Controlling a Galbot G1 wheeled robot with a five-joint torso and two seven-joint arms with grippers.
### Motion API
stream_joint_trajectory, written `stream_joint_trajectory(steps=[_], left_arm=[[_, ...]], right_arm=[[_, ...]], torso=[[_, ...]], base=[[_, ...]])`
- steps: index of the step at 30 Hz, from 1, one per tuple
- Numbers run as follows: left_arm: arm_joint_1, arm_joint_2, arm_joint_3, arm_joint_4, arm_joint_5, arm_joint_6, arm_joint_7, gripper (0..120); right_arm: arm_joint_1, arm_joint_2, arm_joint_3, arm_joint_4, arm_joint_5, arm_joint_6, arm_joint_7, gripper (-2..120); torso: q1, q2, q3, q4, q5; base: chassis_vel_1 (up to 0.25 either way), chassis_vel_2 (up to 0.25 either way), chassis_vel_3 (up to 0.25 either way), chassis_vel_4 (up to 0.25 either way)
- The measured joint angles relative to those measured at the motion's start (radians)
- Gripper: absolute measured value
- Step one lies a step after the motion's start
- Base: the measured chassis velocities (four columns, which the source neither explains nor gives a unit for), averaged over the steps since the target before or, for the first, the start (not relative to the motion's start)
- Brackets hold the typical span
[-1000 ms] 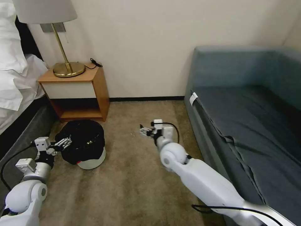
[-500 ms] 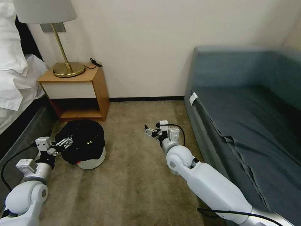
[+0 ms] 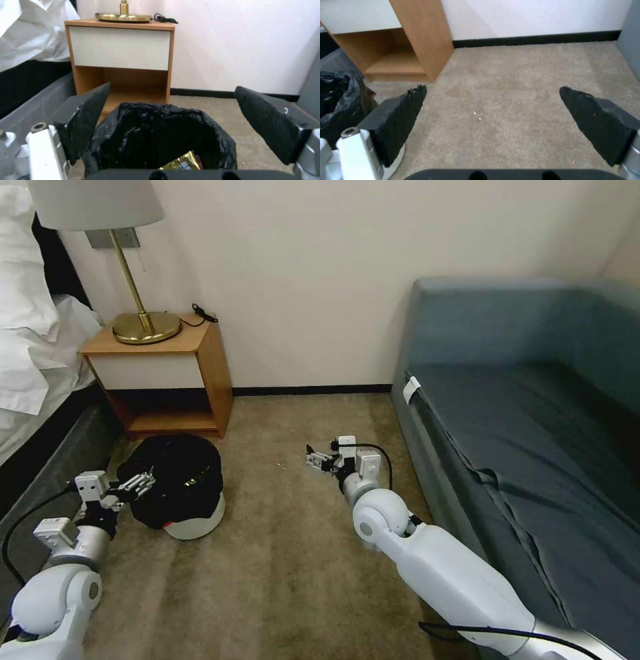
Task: Pick up the trash bin, then pick up the garbage on the floor and place it into the trash bin.
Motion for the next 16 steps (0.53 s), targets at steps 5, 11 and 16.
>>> stream_joint_trajectory(steps=[5,11,16], left_arm=[[0.000,0.000,0.000,0.000,0.000,0.000,0.000,100],[0.000,0.000,0.000,0.001,0.000,-0.001,-0.001,100],[0.000,0.000,0.000,0.001,0.000,-0.001,-0.001,100]], right_arm=[[0.000,0.000,0.000,0.000,0.000,0.000,0.000,100],[0.001,0.000,-0.001,-0.001,0.000,0.000,0.000,100],[0.001,0.000,-0.001,-0.001,0.000,0.001,0.000,100]], torso=[[0.000,0.000,0.000,0.0000,0.0000],[0.000,0.000,0.000,0.0000,0.0000],[0.000,0.000,0.000,0.0000,0.0000]], base=[[0.000,0.000,0.000,0.000],[0.000,0.000,0.000,0.000],[0.000,0.000,0.000,0.000]])
